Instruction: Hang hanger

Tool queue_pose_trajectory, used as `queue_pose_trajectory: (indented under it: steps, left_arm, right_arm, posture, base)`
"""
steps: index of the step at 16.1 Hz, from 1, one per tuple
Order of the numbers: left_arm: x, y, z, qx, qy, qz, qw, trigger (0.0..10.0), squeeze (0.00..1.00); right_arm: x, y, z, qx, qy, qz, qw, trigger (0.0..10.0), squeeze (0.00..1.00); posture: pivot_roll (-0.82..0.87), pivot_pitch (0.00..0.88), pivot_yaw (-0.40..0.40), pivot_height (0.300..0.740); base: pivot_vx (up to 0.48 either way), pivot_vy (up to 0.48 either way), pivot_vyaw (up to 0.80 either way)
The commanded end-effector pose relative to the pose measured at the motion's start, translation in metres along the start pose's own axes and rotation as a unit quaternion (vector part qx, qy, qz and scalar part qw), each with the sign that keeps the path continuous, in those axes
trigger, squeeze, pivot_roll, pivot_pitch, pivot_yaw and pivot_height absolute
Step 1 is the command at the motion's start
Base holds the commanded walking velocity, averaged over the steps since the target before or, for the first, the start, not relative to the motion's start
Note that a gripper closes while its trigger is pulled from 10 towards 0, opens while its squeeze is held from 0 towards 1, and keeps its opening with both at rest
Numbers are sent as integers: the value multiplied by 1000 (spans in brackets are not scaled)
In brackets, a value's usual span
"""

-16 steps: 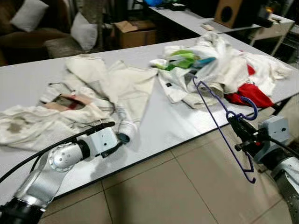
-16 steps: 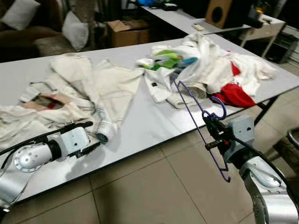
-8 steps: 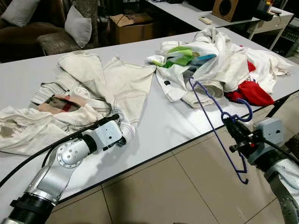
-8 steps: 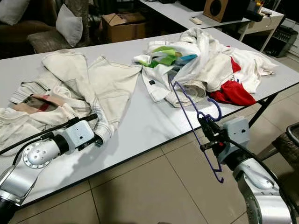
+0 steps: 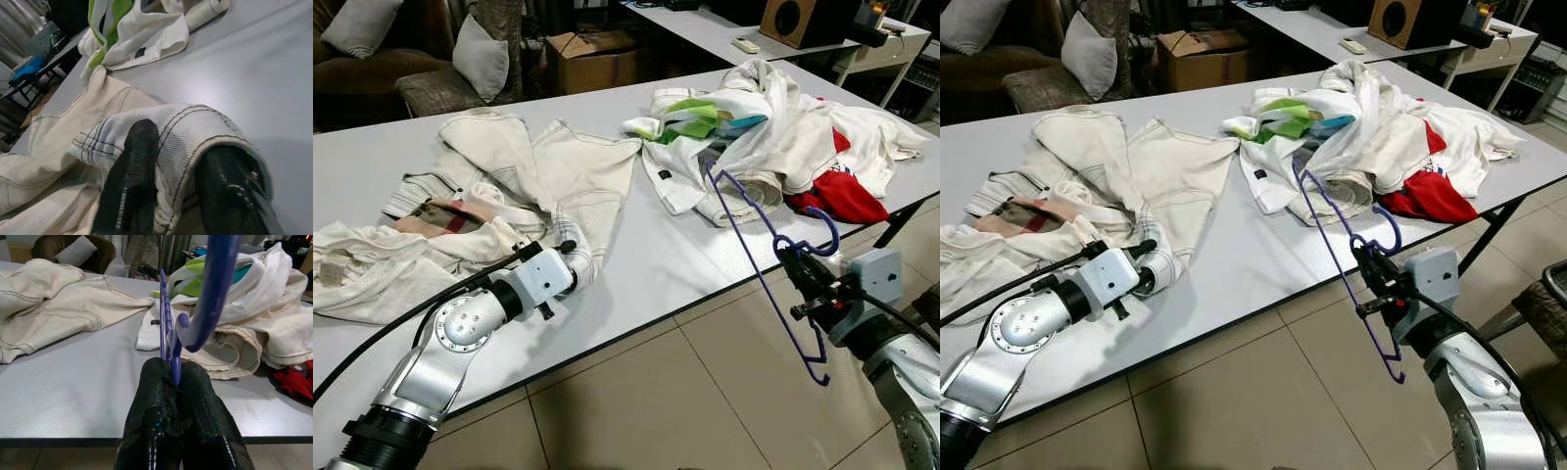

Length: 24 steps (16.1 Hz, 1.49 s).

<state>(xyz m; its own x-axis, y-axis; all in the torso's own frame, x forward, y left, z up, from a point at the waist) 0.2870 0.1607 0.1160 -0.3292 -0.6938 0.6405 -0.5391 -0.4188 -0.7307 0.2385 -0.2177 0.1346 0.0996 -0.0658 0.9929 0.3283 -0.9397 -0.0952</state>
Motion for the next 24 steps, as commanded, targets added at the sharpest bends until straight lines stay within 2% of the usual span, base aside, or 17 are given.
queue_pose_trajectory:
  steps: [1,7,9,10,11,12,13,14,15,16,17,18,19,21,22,23,24]
  left_arm:
    - [3,-5,2,3,12,0,1000,0,0]
    - [5,-15,7,33,21,-38,999,0,0]
    - [12,-41,7,99,43,-82,991,0,0]
    - [19,-61,7,145,64,-103,982,0,0]
    - [23,-70,8,160,74,-108,978,0,0]
    - [35,-92,8,196,104,-117,968,0,0]
    - [41,-106,7,217,121,-117,962,0,0]
    - [53,-137,3,263,147,-113,947,0,0]
    - [78,-207,-23,383,183,-85,901,0,0]
    - [87,-225,-33,417,196,-79,884,0,0]
    - [104,-247,-46,448,211,-52,867,0,0]
    - [117,-254,-47,442,212,-18,871,0,0]
    - [126,-254,-41,427,210,6,880,0,0]
    - [130,-239,-12,395,203,2,896,0,0]
    - [128,-236,-7,388,197,3,900,0,0]
    - [118,-200,27,292,163,19,942,0,0]
    - [110,-175,43,232,146,24,961,0,0]
  right_arm:
    - [4,0,2,3,13,-5,1000,10000,0]
    - [1,0,1,-2,14,-5,1000,10000,0]
    - [1,-3,3,-4,21,-2,1000,10000,0]
    - [1,-4,4,-4,24,0,1000,10000,0]
    - [1,-5,5,-4,26,0,1000,10000,0]
    - [3,-5,7,-6,33,2,999,10000,0]
    - [4,-6,8,-7,38,4,999,10000,0]
    - [8,-5,11,-10,48,6,999,10000,0]
    - [15,-5,15,-12,65,9,998,10000,0]
    - [18,-4,15,-14,71,12,997,10000,0]
    - [21,-4,15,-19,81,20,996,10000,0]
    - [22,-3,16,-24,85,21,996,10000,0]
    - [22,-3,16,-29,87,21,996,10000,0]
    - [22,-4,15,-35,90,21,995,10000,0]
    - [22,-4,14,-36,90,21,995,10000,0]
    - [20,-3,13,-40,83,18,996,10000,0]
    - [19,-3,12,-43,81,18,996,10000,0]
  posture:
    - [-160,0,-35,740]
    - [-159,0,-21,740]
    - [-157,0,-18,740]
    - [-157,0,-18,740]
    - [-150,0,-14,740]
    - [-148,0,-13,740]
    - [-148,0,-13,740]
    - [-142,0,-13,740]
    - [-136,0,-7,740]
    - [-136,0,-7,740]
    - [-136,0,-7,740]
    - [-131,0,3,740]
    - [-134,0,8,740]
    - [-147,0,21,740]
    - [-147,0,21,740]
    - [-151,0,23,740]
    - [-153,0,23,740]
  base:
    - [0,0,0]
    - [0,0,0]
    - [0,0,0]
    - [0,0,0]
    - [0,0,0]
    - [0,0,0]
    - [0,0,0]
    - [0,0,0]
    - [0,0,0]
    - [0,0,0]
    - [0,0,0]
    - [0,0,0]
    - [0,0,0]
    - [0,0,0]
    - [0,0,0]
    - [0,0,0]
    - [0,0,0]
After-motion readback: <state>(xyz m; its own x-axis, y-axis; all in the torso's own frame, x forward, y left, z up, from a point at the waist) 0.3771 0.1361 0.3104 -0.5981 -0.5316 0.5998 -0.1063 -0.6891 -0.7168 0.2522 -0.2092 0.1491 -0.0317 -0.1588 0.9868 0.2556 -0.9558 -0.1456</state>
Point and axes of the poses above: a point about 5 cm out from each wrist's last joint towards the gripper, its own z axis pointing out of the wrist towards the gripper, its own x axis along the axis of the wrist's last joint, y = z × x, the point moved 1 cm from there along z, pointing out of the wrist towards the gripper, and after that the axes turned 11 degrees about z, right-handed, at the moved point
